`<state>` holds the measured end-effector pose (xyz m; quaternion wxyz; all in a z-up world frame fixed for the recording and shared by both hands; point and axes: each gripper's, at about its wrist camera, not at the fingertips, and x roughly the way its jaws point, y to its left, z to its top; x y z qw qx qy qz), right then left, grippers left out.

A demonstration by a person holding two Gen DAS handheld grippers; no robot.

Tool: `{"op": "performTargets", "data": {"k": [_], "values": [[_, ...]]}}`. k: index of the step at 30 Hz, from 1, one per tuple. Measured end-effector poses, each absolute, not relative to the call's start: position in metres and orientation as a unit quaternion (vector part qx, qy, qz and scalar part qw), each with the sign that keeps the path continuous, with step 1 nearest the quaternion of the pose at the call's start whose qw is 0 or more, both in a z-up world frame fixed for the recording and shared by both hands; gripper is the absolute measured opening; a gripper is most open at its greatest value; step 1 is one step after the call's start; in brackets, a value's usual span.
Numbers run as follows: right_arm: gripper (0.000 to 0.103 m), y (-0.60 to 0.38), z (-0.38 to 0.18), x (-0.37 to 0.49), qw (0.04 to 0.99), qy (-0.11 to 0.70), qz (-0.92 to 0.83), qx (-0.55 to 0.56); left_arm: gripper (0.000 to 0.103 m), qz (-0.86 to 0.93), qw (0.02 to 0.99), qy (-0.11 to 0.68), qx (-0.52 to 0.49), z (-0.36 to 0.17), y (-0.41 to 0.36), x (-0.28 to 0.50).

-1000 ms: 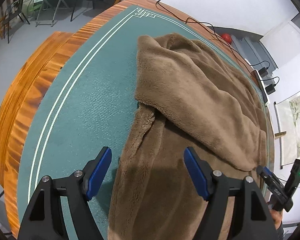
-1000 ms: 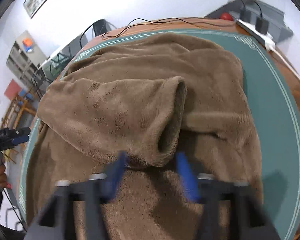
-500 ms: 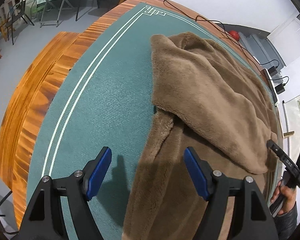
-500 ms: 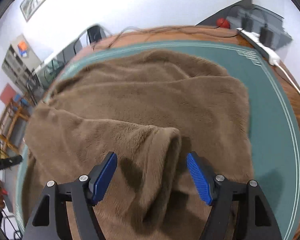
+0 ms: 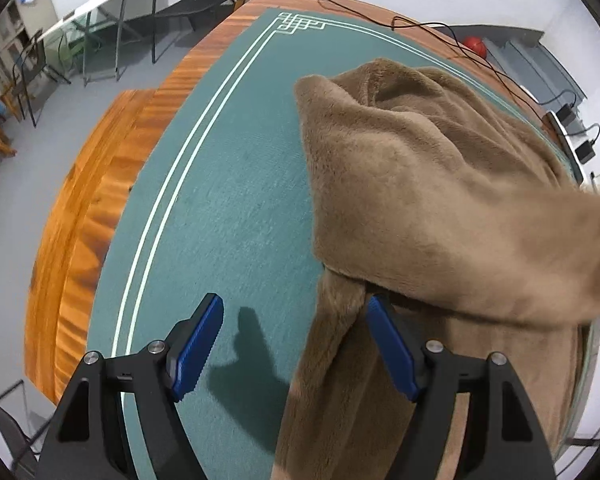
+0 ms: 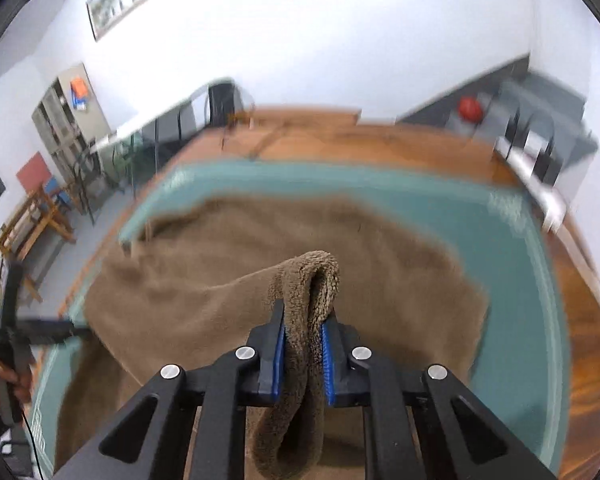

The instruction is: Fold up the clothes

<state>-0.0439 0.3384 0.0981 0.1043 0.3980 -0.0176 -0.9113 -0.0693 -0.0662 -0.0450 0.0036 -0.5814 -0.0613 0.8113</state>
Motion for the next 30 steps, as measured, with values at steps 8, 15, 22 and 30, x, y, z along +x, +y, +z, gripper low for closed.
{"op": "performTargets", "data": {"k": [8,15,22,30], "values": [[0.016,0.378,0.155,-0.056,0.047,-0.028,-0.945,0.324,0.082,0.810,0.008,-0.034,-0.586,-0.060,-0.052,-0.086],[0.016,0.386,0.119,-0.055,0.037,-0.043,-0.929,0.366,0.085,0.812,-0.037,-0.061,-0.580,-0.065,-0.074,-0.081],[0.016,0.398,0.060,-0.064,0.028,-0.054,-0.899,0.435,0.086,0.809,-0.053,-0.071,-0.581,-0.068,-0.094,-0.074],[0.043,0.411,0.007,-0.065,0.007,-0.045,-0.858,0.511,0.086,0.809,-0.041,-0.060,-0.583,-0.066,-0.091,-0.076]]}}
